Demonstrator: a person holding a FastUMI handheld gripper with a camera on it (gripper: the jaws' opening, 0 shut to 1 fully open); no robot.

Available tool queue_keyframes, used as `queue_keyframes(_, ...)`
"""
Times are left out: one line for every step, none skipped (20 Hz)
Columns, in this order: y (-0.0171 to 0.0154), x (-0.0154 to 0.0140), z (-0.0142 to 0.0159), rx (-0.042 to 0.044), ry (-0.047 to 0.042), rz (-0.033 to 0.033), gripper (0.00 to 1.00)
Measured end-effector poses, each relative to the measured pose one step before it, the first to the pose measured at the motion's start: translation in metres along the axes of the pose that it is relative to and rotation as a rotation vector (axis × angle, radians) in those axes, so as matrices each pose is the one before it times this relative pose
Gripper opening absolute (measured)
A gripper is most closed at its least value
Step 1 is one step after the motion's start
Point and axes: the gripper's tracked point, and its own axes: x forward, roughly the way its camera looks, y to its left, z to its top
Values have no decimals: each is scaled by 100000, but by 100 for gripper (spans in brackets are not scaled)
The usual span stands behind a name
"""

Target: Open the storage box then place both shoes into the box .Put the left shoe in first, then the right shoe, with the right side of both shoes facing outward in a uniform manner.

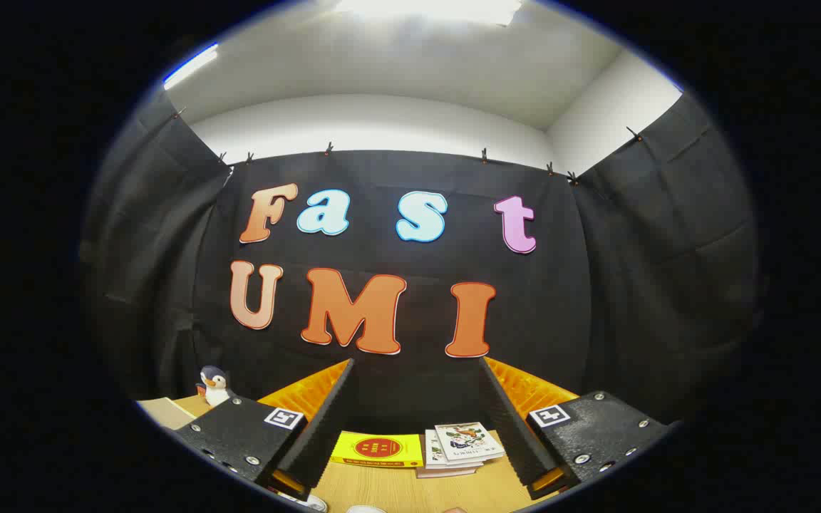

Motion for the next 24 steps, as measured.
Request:
queue_keyframes(163,-46,20,-267,-130,425,99)
queue_keyframes(155,-23,13,-58,141,345,99)
queue_keyframes(202,-64,-109,138,536,534,99)
queue_keyframes(244,21,-149,156,394,310,99)
queue_keyframes(62,-68,18,-46,203,73,99)
queue_keyframes(138,-29,134,-126,-174,127,99)
queue_keyframes(30,-44,102,-252,-382,33,99)
queue_keyframes(109,36,34,-165,-304,255,99)
queue_keyframes(133,-25,-18,-203,-103,198,99)
queue_keyframes(-33,-3,-93,-348,-10,49,99)
queue_keyframes(-19,56,-22,-364,-62,-106,99)
queue_keyframes(10,27,19,-156,54,-16,99)
queue_keyframes(81,78,30,248,-64,206,99)
queue_keyframes(75,221,-51,174,15,117,99)
queue_keyframes(-21,108,66,61,-157,-109,99)
queue_keyframes(-111,122,76,64,-206,-211,99)
queue_keyframes(-51,85,63,57,-84,29,99)
queue_keyframes(48,57,1,15,-229,95,99)
queue_keyframes(-51,142,-37,-122,-98,2,99)
queue_keyframes(-86,140,-6,6,99,-88,99)
queue_keyframes(1,85,-79,98,96,-41,99)
queue_keyframes(-34,3,-40,153,89,18,99)
queue_keyframes(-33,-30,4,-2,16,14,99)
queue_keyframes(-9,77,-36,-155,-6,156,99)
